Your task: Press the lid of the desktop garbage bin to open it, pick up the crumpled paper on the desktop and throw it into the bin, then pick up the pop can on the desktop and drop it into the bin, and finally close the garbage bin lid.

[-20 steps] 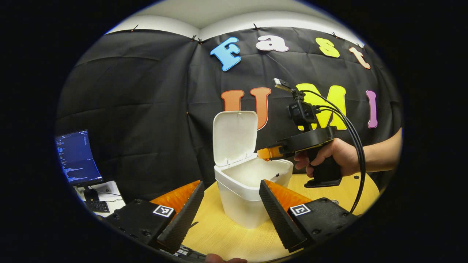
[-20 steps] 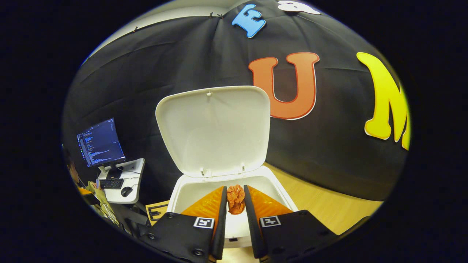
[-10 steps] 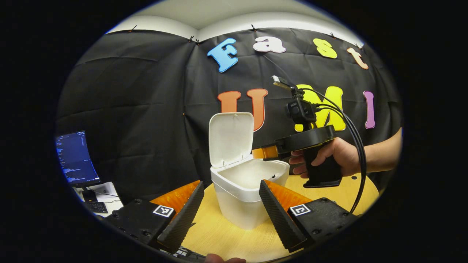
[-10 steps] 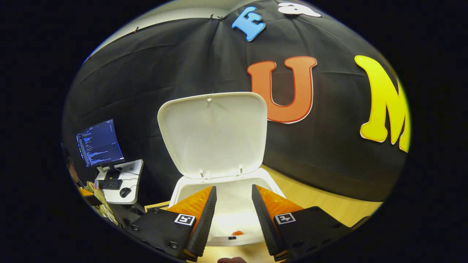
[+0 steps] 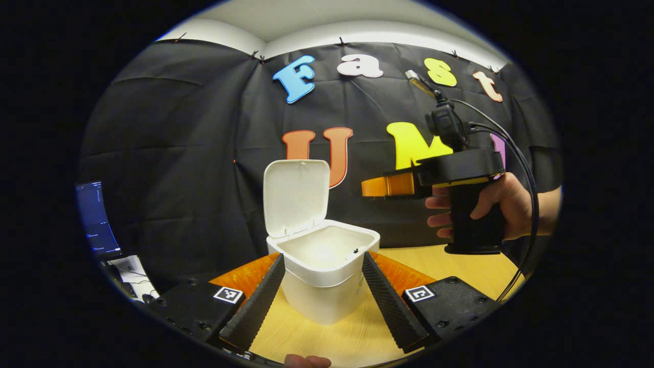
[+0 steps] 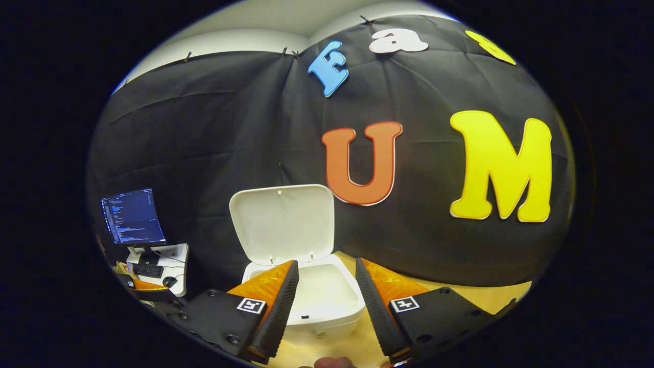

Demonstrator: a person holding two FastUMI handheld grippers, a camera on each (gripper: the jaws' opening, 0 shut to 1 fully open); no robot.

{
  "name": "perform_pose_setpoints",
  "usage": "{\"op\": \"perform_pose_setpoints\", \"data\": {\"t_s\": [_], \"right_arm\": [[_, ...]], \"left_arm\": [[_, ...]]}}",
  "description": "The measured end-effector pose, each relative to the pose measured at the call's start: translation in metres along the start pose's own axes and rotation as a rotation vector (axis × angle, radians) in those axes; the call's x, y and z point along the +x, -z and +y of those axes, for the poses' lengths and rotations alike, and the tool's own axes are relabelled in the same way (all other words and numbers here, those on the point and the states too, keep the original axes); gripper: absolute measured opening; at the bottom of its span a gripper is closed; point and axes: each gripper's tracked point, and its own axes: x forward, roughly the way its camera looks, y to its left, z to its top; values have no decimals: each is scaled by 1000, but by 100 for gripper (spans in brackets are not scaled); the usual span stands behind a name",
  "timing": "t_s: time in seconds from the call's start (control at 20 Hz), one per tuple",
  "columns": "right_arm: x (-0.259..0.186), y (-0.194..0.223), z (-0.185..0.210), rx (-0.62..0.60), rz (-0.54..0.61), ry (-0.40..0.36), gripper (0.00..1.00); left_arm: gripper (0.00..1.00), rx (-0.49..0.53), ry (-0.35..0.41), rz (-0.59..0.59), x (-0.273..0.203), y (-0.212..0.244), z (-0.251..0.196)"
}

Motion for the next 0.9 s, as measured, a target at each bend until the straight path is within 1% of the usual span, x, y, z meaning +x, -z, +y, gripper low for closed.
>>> {"op": "perform_pose_setpoints", "data": {"t_s": [0.05, 0.15, 0.3, 0.35, 0.45, 0.5, 0.55, 0.65, 0.7, 0.9], "right_arm": [[-12, -7, -9, 7, -25, 21, 75], [-47, -16, -36, 17, -74, 88, 75], [-87, -19, -66, 1, -102, 159, 74], [-108, -20, -80, -8, -118, 193, 75], [-137, -19, -96, 0, -136, 233, 77], [-149, -16, -104, 2, -139, 259, 78], [-170, -13, -119, 5, -143, 308, 79], [-195, -7, -137, 22, -149, 361, 80], [-219, 0, -155, 31, -150, 418, 80], [-274, 22, -189, 13, -128, 528, 79]], "left_arm": [[99, 3, 25, 1, 2, 1, -8], [99, 1, 92, -2, 5, 5, -33], [99, 4, 171, 5, 7, 16, -64], [99, 10, 209, 15, 8, 23, -79], [99, 18, 269, 18, 9, 28, -103], [99, 26, 294, 18, 10, 30, -114], [99, 43, 328, 17, 11, 33, -131], [99, 51, 379, 20, 11, 40, -152], [99, 56, 419, 38, 10, 51, -168], [99, 69, 497, 94, 12, 88, -207]]}}
